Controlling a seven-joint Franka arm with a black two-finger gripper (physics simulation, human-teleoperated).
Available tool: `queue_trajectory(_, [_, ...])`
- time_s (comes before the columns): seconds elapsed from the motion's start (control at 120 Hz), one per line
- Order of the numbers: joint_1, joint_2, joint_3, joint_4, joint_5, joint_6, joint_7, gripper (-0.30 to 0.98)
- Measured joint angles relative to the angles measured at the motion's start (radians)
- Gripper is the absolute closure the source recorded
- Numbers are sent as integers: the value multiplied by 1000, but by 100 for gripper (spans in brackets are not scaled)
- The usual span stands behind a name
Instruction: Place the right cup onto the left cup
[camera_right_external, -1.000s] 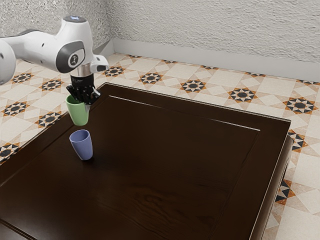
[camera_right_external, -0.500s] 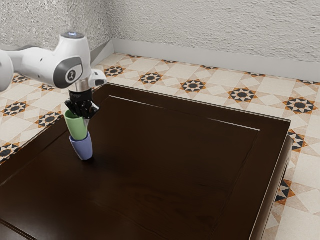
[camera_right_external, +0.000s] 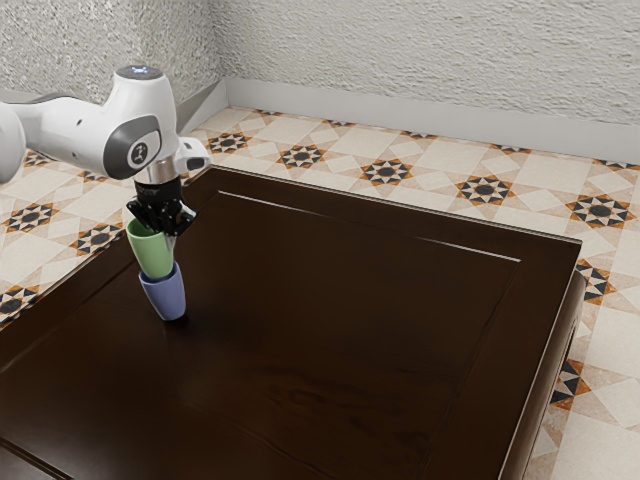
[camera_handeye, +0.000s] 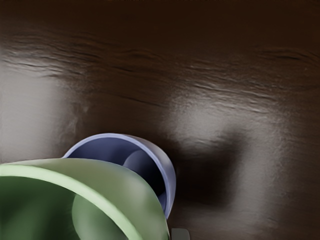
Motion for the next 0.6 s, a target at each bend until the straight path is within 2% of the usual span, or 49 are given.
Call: queue_trajectory(0.6, [4,80,13,14,7,51,-7,76])
